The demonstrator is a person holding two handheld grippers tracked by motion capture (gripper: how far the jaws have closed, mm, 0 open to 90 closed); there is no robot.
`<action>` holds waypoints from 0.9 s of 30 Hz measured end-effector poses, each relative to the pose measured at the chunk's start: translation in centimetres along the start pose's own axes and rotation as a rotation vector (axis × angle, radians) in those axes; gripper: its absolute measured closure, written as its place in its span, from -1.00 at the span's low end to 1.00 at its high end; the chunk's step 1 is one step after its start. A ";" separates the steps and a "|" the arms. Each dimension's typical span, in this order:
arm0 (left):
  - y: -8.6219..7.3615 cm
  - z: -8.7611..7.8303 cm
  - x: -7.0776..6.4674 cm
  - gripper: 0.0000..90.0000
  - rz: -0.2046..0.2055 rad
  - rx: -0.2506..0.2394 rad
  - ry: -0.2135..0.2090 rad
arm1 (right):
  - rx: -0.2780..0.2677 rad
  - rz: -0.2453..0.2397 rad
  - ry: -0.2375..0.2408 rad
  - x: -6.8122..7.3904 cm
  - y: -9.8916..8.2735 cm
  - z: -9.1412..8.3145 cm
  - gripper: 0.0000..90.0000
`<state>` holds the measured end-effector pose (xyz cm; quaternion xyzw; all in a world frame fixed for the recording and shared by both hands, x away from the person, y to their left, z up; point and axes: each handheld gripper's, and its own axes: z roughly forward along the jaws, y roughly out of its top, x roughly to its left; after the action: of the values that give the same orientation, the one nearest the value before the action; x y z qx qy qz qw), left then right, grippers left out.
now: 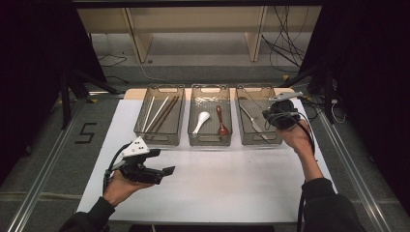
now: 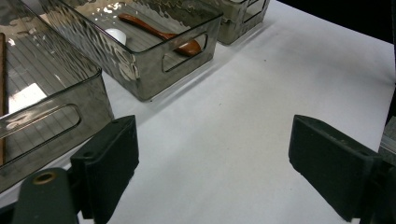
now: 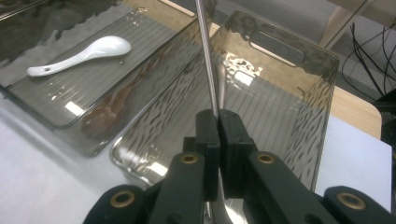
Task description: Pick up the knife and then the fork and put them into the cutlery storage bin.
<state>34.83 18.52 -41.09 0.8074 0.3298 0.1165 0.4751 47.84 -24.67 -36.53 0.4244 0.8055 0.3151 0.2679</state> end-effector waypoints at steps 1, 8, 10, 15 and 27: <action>0.0 0.0 0.0 -0.65 0.003 0.008 -0.002 | 0.003 0.004 -0.003 0.0 0.1 0.2 0.96; -0.4 0.1 0.2 -0.66 -0.001 0.004 0.000 | 0.021 0.045 -0.016 -0.7 0.6 1.4 0.96; -0.4 0.1 0.1 -0.66 0.004 0.011 -0.001 | 0.030 0.056 -0.018 -0.9 0.6 1.7 0.96; -0.4 0.3 0.1 -0.66 0.006 0.014 0.001 | 0.042 0.086 -0.028 -1.3 0.7 2.4 0.96; -0.4 0.4 0.0 -0.66 0.006 0.029 -0.010 | 0.061 0.149 -0.065 -1.8 0.8 4.1 0.61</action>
<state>34.87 18.35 -41.70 0.8157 0.3268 0.1090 0.4647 52.01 -24.75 -38.37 0.5011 0.7717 0.2956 0.2570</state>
